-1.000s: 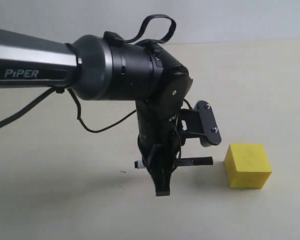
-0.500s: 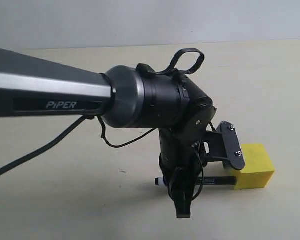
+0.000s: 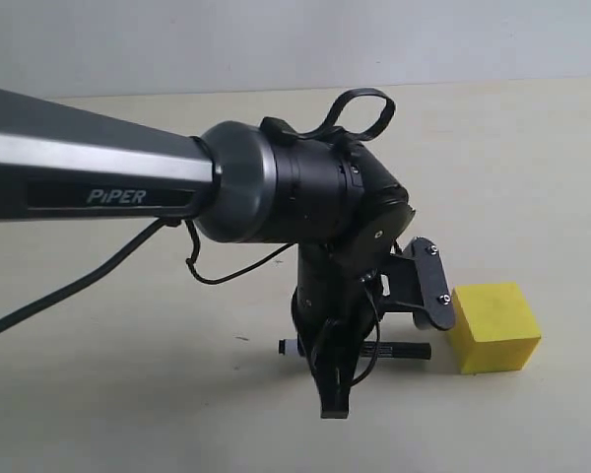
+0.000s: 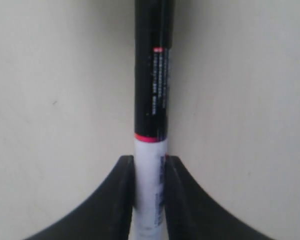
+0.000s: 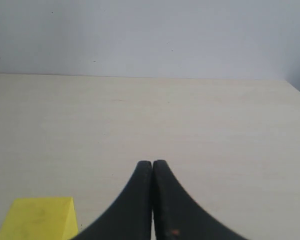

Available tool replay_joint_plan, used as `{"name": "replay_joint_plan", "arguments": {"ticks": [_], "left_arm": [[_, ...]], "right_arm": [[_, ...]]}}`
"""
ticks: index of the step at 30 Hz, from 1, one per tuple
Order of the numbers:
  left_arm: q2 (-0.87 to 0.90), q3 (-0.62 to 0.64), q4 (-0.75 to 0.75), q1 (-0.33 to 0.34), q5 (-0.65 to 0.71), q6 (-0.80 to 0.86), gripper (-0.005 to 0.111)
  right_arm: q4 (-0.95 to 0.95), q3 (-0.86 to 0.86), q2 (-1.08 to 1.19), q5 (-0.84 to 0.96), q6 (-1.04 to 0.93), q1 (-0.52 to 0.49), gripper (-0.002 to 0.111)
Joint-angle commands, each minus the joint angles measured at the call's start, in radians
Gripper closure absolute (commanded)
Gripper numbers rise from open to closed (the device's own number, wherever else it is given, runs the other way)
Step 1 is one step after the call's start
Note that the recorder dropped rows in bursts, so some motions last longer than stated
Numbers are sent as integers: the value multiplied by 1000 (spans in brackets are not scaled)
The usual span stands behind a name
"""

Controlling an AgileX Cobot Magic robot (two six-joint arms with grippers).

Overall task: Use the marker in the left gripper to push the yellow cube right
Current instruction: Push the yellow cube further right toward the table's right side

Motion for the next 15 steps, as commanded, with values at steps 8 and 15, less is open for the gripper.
{"name": "replay_joint_plan", "arguments": {"ticks": [8, 15], "left_arm": [[55, -160, -46, -34, -4, 40, 107], [54, -162, -20, -28, 106, 20, 107]], "right_arm": [[-4, 5, -6, -5, -1, -6, 108], [-4, 5, -6, -5, -1, -6, 108]]}}
